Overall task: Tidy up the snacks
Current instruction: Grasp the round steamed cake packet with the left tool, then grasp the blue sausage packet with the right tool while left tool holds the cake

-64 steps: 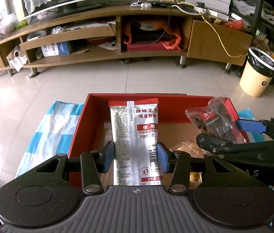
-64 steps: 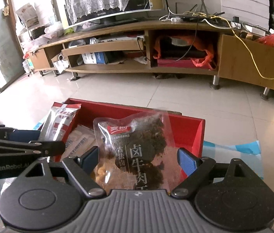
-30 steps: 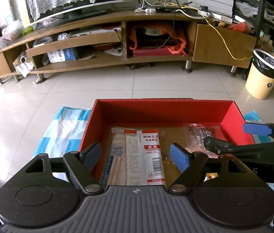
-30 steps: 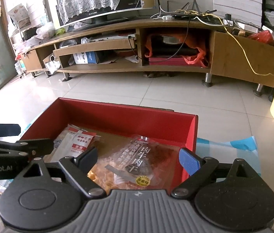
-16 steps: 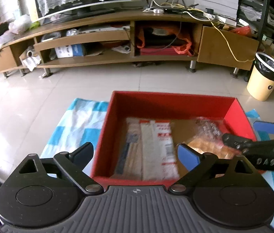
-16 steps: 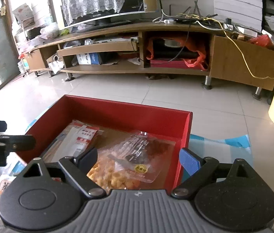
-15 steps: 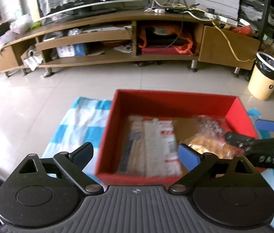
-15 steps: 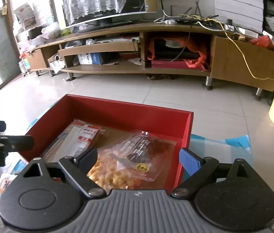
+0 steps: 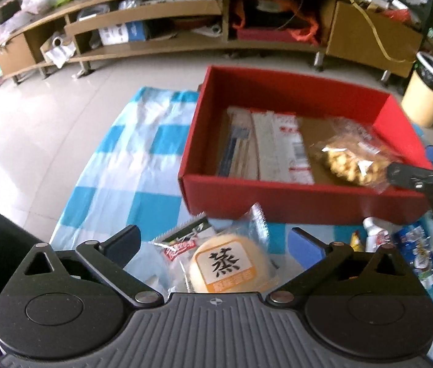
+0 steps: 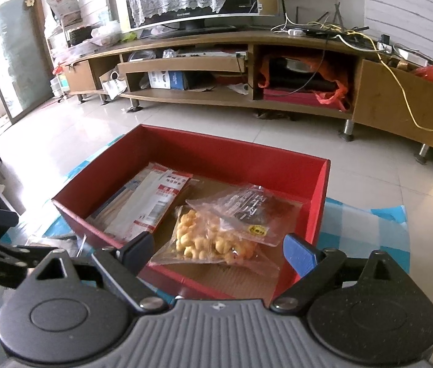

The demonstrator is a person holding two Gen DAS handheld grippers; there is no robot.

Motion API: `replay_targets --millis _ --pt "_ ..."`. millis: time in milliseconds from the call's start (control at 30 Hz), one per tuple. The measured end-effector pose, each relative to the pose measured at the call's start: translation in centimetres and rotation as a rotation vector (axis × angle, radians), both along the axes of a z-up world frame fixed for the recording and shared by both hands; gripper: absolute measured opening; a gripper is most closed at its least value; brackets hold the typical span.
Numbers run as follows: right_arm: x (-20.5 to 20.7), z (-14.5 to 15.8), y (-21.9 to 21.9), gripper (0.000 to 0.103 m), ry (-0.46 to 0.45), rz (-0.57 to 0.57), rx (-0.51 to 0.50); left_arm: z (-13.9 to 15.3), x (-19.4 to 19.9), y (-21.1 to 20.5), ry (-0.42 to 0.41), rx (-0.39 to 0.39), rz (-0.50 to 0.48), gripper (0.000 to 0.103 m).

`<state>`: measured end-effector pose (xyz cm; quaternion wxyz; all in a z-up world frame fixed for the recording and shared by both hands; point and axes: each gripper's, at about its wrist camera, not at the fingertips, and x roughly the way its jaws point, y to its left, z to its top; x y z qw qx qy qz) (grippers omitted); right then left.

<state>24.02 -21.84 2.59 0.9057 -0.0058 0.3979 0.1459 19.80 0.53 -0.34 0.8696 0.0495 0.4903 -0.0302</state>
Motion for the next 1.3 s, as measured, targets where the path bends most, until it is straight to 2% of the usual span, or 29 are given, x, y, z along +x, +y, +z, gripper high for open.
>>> replay_targets --millis 133,333,433,567,733,1033,1167,1300 --pt "0.1 -0.3 -0.3 0.091 0.015 -0.005 0.0 -1.0 0.2 0.0 0.051 -0.017 0.013 0.103" --pt "0.3 -0.5 -0.4 0.091 0.044 0.0 0.019 -3.4 0.5 -1.0 0.123 0.038 0.0 0.103" --pt "0.2 -0.5 0.0 0.091 0.042 0.012 0.006 -4.0 0.2 -1.3 0.133 0.068 -0.008 0.093" --pt "0.1 -0.5 -0.1 0.091 0.046 0.016 0.007 -3.4 0.1 -0.8 0.134 0.03 0.009 0.087" --pt "-0.7 -0.2 -1.1 0.091 0.06 0.008 0.013 -2.4 0.1 -0.5 0.126 -0.008 0.02 0.085" --pt "-5.7 0.2 -2.7 0.091 0.077 0.017 0.015 -0.2 -0.3 -0.3 0.079 -0.082 -0.001 0.084" --pt "-5.1 -2.1 -4.1 0.091 0.163 -0.05 -0.016 0.1 -0.5 0.0 0.075 -0.096 0.003 0.085" --pt "-3.3 -4.6 -6.1 0.091 0.246 -0.136 0.058 0.1 -0.5 0.5 0.08 -0.105 0.014 0.085"
